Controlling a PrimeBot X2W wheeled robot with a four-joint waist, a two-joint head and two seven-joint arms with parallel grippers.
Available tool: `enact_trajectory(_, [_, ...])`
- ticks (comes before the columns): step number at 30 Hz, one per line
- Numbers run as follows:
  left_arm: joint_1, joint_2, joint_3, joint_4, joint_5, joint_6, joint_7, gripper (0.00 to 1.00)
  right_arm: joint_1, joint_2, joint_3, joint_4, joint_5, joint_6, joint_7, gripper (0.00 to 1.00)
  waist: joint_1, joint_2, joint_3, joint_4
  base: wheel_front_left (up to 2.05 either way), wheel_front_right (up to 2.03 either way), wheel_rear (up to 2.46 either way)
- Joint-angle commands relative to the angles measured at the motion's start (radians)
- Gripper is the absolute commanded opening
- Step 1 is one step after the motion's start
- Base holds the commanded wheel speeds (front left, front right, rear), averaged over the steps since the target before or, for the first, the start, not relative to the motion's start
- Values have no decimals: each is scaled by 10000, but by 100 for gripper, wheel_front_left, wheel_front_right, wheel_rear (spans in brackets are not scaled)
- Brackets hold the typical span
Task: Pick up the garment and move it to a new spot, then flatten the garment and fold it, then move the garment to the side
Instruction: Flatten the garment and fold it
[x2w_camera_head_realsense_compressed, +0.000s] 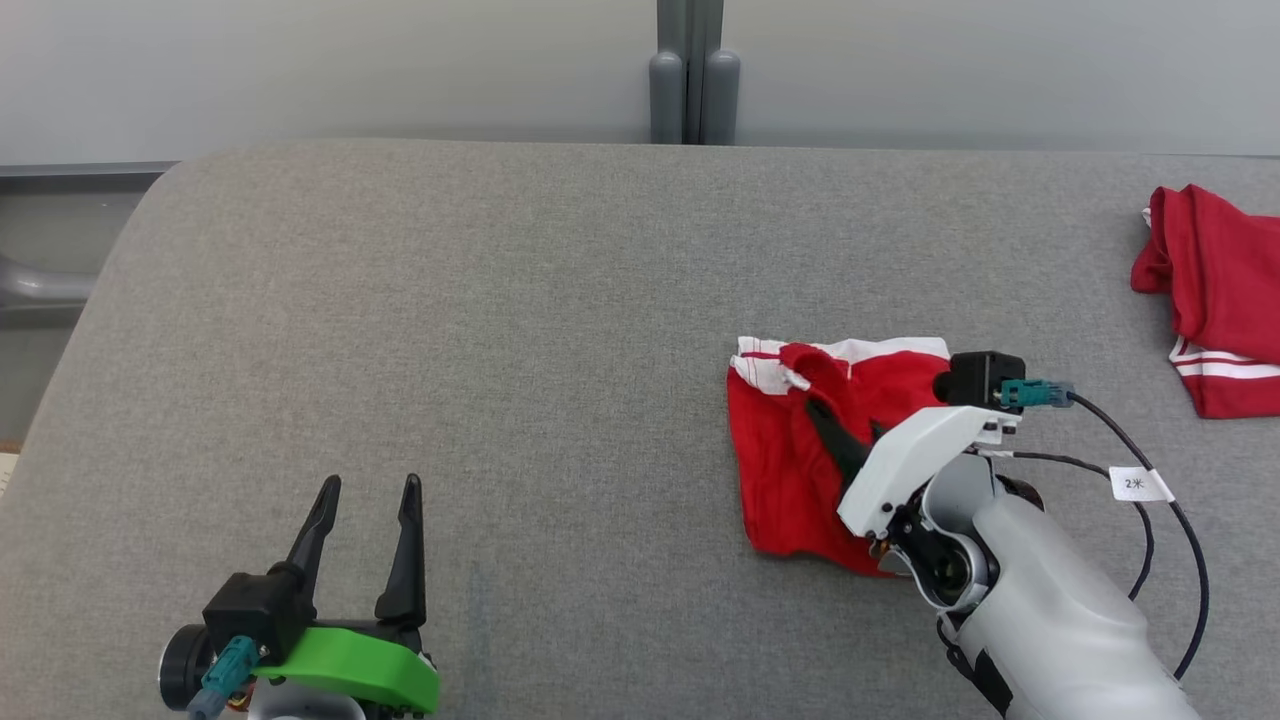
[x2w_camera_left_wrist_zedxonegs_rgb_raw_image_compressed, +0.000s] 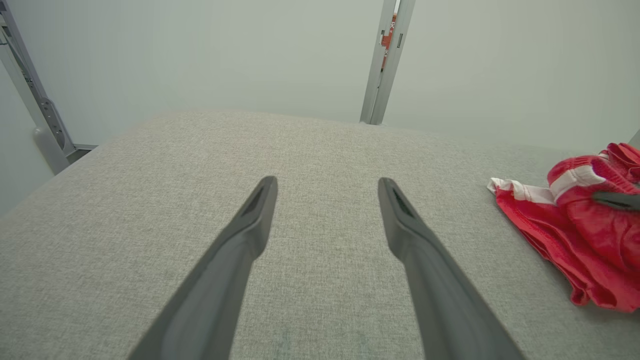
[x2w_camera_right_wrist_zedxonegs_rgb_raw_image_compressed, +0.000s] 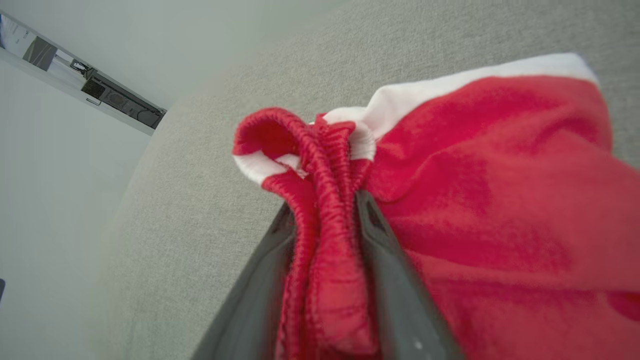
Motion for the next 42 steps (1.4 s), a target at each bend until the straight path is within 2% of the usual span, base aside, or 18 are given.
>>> enact_trajectory(1, [-125, -22, 31, 22, -42, -36, 4, 100, -161, -40, 48, 76, -146, -4, -251, 100, 0, 0, -5, -10, 0, 0, 0])
enact_trajectory(6, [45, -25, 203, 2, -4, -34, 6, 100, -150, -360, 265, -135, -469, -4, -1188, 100, 0, 0, -127, -203, 0, 0, 0])
enact_trajectory(12, [180, -26, 411, -85, 67, -34, 4, 100, 270, -1173, 377, -823, -1172, -4, -2688, 100, 0, 0, -292, -617, 0, 0, 0])
enact_trajectory(20, [329, 42, 831, -230, 154, -34, 4, 100, 1301, -1867, -386, -2242, -2427, -4, -3599, 100, 0, 0, -473, -1096, 0, 0, 0])
enact_trajectory(25, [461, 39, 1116, -397, 249, 12, 6, 100, 2480, -1760, -1490, -3713, -3446, -4, -3659, 100, 0, 0, -582, -1326, 0, 0, 0])
enact_trajectory(31, [588, 97, 1376, -439, 351, 7, 6, 100, 4071, -1200, -2498, -5603, -4422, -4, -3659, 100, 0, 0, -743, -1460, 0, 0, 0])
enact_trajectory(37, [579, 165, 1496, -446, 378, 2, 6, 100, 5083, -709, -2887, -6469, -4958, -4, -3661, 100, 0, 0, -831, -1426, 0, 0, 0])
enact_trajectory(42, [660, 212, 1615, -439, 414, 0, 6, 100, 5529, -513, -2935, -6734, -5226, -4, -3660, 100, 0, 0, -921, -1373, 0, 0, 0])
